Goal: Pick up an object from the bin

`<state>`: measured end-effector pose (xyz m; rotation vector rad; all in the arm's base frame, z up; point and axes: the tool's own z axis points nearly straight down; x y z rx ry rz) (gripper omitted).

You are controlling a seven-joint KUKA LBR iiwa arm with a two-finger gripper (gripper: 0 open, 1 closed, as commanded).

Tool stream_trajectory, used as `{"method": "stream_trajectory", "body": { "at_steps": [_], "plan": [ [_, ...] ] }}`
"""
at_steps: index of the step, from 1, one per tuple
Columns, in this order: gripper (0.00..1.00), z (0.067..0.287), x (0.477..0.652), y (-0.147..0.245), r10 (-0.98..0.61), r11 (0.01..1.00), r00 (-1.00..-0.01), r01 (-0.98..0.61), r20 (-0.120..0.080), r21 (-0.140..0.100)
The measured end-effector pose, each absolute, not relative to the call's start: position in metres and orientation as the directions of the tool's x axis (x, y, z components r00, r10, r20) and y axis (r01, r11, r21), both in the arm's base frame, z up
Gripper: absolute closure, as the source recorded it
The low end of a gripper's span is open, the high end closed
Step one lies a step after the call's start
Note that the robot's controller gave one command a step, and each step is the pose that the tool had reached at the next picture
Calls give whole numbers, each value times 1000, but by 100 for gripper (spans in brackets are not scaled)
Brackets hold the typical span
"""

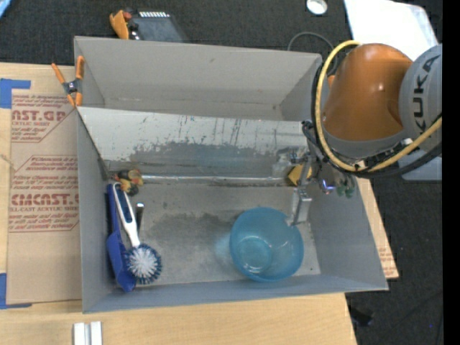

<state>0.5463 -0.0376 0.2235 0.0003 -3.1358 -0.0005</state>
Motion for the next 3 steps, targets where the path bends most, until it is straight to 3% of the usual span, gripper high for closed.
{"method": "stream_trajectory", "body": {
  "at_steps": [1, 3],
  "plan": [
    [0, 228, 548, -38, -1, 1000, -1000, -1, -2, 0],
    [0, 87, 541, -36, 2, 1000, -1000, 2, 1, 0]
  ]
}}
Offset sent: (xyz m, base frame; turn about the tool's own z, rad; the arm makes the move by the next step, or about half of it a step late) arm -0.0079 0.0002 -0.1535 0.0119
